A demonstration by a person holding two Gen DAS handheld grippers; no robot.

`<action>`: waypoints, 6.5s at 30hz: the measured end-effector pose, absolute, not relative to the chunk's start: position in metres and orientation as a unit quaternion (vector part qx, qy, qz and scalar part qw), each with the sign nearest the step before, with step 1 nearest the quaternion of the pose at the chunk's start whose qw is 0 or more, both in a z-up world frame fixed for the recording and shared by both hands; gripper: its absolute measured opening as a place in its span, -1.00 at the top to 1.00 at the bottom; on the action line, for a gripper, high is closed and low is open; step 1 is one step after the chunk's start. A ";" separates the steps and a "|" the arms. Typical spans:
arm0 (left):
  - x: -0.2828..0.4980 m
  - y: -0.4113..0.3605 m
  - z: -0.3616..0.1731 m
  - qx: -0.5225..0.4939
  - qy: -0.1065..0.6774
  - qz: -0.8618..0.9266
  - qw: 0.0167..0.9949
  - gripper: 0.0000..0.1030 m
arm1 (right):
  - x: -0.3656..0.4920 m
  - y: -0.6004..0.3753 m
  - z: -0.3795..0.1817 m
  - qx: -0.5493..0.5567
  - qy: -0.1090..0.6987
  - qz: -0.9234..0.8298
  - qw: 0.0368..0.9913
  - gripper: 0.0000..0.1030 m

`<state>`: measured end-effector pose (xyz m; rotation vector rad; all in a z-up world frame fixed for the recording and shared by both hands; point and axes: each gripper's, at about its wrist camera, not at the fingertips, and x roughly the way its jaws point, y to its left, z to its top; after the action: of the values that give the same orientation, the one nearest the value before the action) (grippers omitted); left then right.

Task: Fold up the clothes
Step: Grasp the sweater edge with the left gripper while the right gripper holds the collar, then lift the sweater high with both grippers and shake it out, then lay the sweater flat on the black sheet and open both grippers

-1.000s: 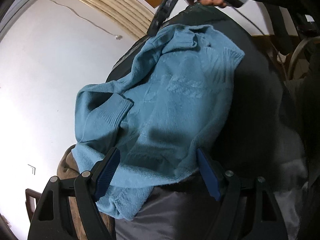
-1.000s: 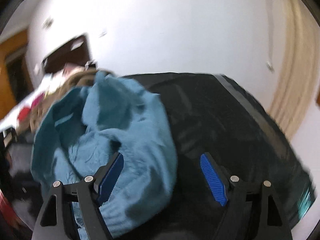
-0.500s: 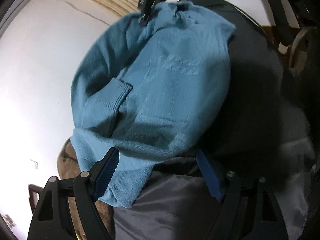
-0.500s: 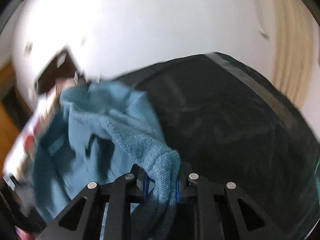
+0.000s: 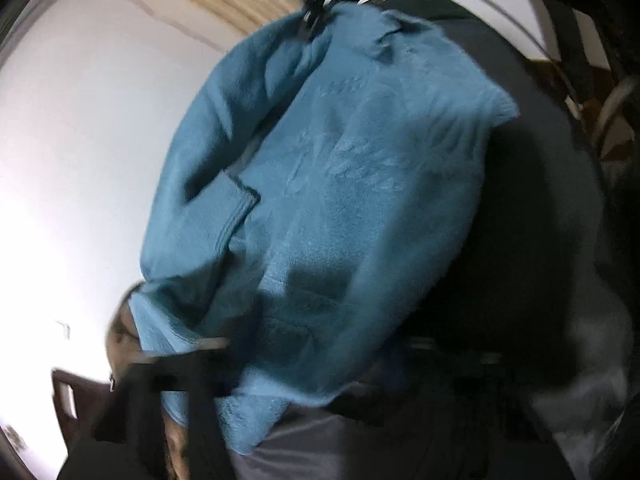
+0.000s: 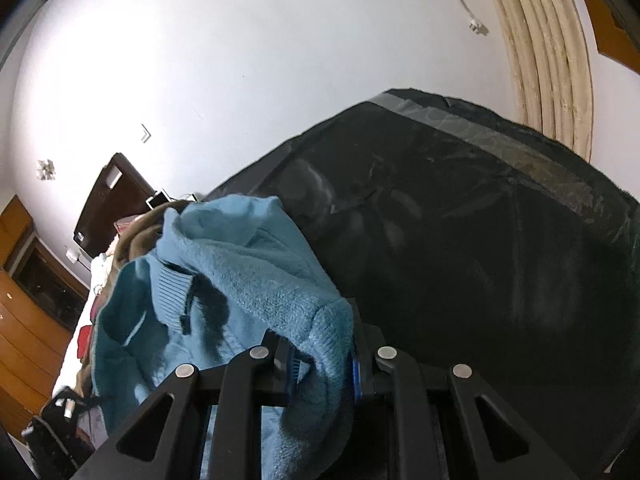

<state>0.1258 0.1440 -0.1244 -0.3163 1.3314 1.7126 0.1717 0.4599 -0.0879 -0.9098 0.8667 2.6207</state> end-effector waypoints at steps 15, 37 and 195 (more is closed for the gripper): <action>0.034 0.082 -0.009 -0.168 0.181 0.909 0.336 0.68 | 0.208 0.411 -0.058 -0.275 0.082 0.952 0.106 -0.52; 0.048 0.035 0.100 -0.091 0.091 0.941 0.313 0.68 | 0.165 0.175 -0.086 -0.277 -0.400 0.855 -0.181 -0.52; 0.013 -0.006 -0.039 -0.310 0.286 0.891 0.169 0.69 | 0.032 0.349 -0.105 -0.449 0.048 0.880 0.144 -0.56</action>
<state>0.0132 -0.0061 -0.0395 -0.8825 0.8134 2.5314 0.0317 0.3489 -0.1051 -1.2950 0.1380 2.5379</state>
